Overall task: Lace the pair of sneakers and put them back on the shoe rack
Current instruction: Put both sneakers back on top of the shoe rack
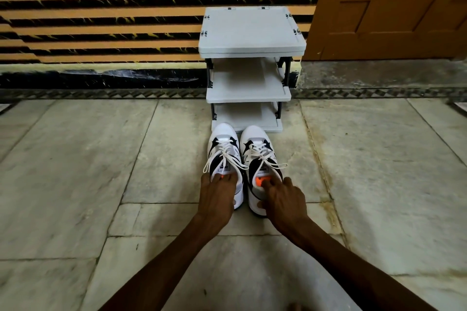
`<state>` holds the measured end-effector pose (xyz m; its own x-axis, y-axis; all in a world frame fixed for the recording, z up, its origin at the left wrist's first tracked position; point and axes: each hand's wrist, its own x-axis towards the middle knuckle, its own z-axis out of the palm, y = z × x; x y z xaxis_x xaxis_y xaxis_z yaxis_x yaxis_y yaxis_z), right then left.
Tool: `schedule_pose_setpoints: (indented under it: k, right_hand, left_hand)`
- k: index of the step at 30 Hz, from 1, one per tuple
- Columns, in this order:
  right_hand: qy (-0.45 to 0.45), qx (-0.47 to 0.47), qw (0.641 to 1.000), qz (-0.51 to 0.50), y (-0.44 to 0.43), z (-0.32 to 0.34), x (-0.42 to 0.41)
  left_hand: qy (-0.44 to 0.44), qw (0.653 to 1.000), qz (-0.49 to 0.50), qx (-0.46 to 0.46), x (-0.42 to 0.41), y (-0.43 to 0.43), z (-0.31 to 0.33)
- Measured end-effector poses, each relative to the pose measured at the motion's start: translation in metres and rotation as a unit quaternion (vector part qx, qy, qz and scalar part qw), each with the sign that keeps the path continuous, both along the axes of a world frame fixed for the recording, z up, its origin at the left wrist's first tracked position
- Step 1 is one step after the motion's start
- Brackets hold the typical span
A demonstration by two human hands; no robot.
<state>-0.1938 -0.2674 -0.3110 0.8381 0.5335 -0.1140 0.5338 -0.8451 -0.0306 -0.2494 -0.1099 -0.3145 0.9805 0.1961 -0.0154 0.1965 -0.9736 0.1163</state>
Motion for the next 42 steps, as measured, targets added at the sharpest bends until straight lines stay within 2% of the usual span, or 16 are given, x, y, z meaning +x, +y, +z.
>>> schedule_pose_setpoints:
  k: [3,7,14,19,28,35,42]
  right_hand:
    - [0.034,0.029,0.999,0.019,-0.001,0.009,0.003]
    - [0.034,0.086,0.995,0.028,-0.009,0.041,0.015]
    - [-0.014,0.143,0.987,0.067,-0.02,0.131,0.012]
    - [-0.101,0.205,0.969,0.099,-0.028,0.205,0.004]
    - [-0.181,0.229,0.945,0.149,-0.014,0.295,-0.013]
    - [-0.244,0.257,0.924,0.142,-0.009,0.331,0.002]
    - [-0.257,0.265,0.923,0.106,0.023,0.308,0.096]
  left_hand:
    - [-0.009,1.0,0.007,-0.012,0.0,0.0,0.009]
    - [-0.036,0.999,0.023,-0.017,0.0,0.003,0.038]
    - [-0.044,0.998,-0.02,0.031,-0.011,0.008,0.144]
    - [-0.056,0.997,-0.022,0.057,-0.023,0.008,0.229]
    - [-0.119,0.987,-0.013,0.104,-0.048,0.0,0.332]
    - [-0.178,0.978,0.001,0.111,-0.029,0.007,0.371]
    - [-0.198,0.976,0.034,0.087,0.077,0.029,0.346]
